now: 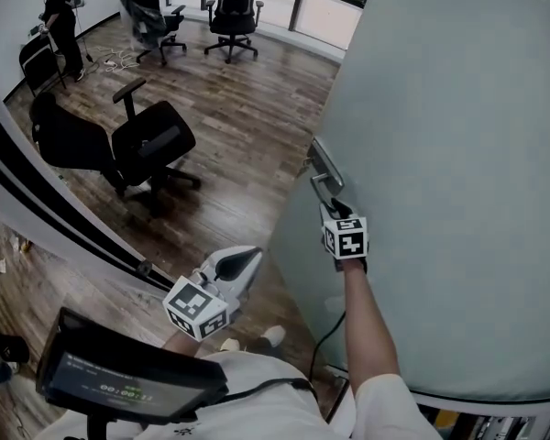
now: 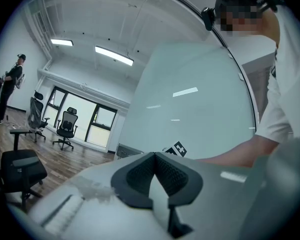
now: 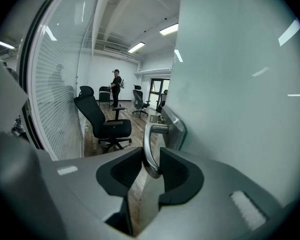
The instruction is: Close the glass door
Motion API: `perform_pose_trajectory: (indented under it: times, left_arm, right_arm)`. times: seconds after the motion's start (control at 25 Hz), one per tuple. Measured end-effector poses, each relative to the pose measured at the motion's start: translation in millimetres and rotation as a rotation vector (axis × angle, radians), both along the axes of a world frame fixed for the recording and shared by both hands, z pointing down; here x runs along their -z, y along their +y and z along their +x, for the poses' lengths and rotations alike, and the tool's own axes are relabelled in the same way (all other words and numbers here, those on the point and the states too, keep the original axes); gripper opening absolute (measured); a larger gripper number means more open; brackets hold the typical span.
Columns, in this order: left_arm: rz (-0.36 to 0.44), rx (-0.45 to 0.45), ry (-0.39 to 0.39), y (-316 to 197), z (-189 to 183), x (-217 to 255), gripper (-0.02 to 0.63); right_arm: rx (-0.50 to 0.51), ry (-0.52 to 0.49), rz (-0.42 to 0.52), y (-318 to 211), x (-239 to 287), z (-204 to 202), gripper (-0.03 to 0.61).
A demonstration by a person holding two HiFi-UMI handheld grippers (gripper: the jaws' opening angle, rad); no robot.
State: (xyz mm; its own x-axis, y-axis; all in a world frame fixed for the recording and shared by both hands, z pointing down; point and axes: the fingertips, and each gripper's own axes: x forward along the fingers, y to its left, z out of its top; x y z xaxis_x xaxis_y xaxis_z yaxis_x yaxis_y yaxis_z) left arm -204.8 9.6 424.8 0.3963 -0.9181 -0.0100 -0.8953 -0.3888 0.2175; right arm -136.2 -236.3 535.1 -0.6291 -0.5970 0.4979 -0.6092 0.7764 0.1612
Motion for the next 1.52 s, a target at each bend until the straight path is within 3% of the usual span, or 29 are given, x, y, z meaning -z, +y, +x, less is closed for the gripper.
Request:
perform_pose_trajectory:
  times: [0.44,0.64,0.8,1.36,1.44,1.52]
  left_arm:
    - [0.011,0.037,0.013,49,-23,-9,0.0]
    - [0.017,0.053,0.006,91,4,2,0.0]
    - [0.023,0.073,0.004,102,0,1,0.0]
    - [0.016,0.246,0.012,109,-49,13,0.0]
    - [0.012,0.271,0.012,118,-46,16,0.0]
    - [0.01,0.295,0.005,148,-21,10,0.0]
  right_arm:
    - [0.083,0.015,0.004,53,-8,-27,0.118]
    - [0.136,0.008,0.015,104,3,-7,0.117]
    - [0.19,0.018,0.013,125,0,-22,0.113]
    - [0.291,0.031,-0.021,149,0,-92,0.109]
    - [0.306,0.031,-0.024,156,4,-93,0.107]
    - [0.319,0.023,-0.022,184,0,-71,0.107]
